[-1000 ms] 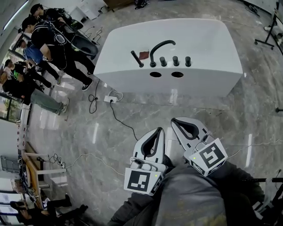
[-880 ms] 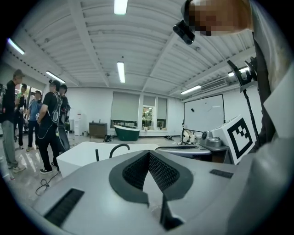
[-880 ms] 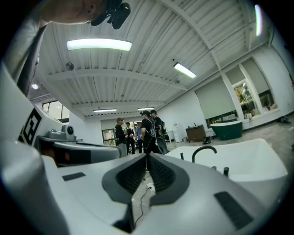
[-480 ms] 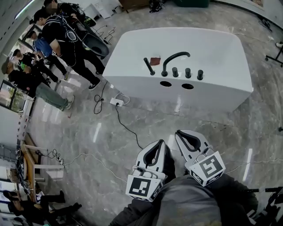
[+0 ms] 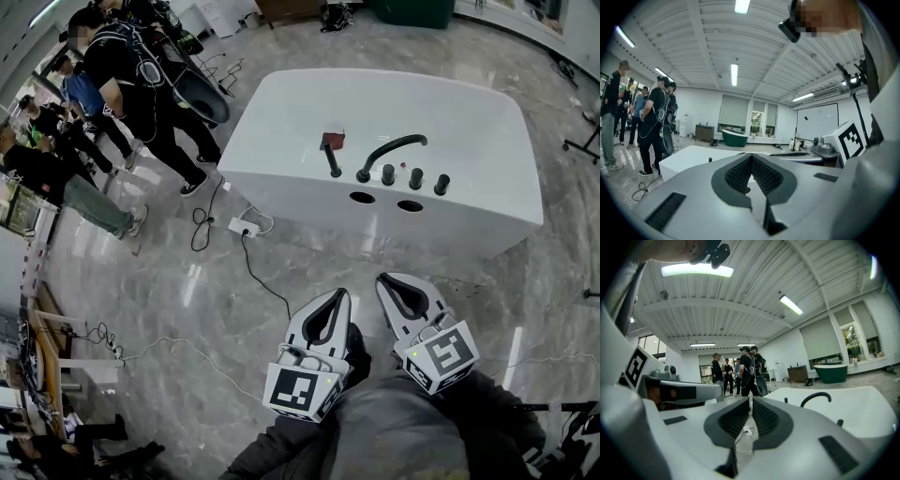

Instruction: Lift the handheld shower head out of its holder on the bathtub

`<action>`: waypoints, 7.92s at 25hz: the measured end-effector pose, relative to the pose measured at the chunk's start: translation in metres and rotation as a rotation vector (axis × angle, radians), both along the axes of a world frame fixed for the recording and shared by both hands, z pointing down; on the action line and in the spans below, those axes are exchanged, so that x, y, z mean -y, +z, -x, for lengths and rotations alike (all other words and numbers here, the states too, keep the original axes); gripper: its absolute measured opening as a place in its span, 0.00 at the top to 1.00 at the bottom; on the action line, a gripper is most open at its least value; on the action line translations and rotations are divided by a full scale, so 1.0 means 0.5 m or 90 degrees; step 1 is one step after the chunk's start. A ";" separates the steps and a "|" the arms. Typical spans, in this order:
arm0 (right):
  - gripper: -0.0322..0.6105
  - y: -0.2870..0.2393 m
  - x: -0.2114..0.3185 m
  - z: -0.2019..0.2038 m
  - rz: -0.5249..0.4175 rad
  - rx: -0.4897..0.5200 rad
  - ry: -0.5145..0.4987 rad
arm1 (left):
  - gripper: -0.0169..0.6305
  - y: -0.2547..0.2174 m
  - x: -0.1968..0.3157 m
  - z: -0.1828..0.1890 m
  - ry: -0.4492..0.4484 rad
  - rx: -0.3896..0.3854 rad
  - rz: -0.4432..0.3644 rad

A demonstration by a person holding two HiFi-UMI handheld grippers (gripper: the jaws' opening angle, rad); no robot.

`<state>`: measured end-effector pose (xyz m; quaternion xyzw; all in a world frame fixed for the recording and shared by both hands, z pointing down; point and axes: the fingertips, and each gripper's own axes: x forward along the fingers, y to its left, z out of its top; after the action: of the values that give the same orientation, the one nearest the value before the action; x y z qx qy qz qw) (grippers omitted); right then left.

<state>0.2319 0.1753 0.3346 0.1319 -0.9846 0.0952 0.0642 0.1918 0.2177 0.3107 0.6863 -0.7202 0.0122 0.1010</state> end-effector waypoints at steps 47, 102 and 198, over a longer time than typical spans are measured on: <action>0.94 0.036 0.417 0.421 0.028 -0.017 0.010 | 0.97 0.049 0.389 0.429 -0.026 -0.029 0.049; 0.94 0.048 0.680 0.734 -0.014 -0.061 0.299 | 0.97 0.087 0.701 0.801 0.244 -0.064 0.053; 0.75 0.096 0.697 0.735 -0.070 -0.122 0.326 | 0.97 0.104 0.731 0.794 0.272 -0.046 0.084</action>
<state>-0.1354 -0.1733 0.3828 0.3881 -0.9123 0.0417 0.1237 -0.2051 -0.1478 0.3625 0.8152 -0.5518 0.0559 0.1667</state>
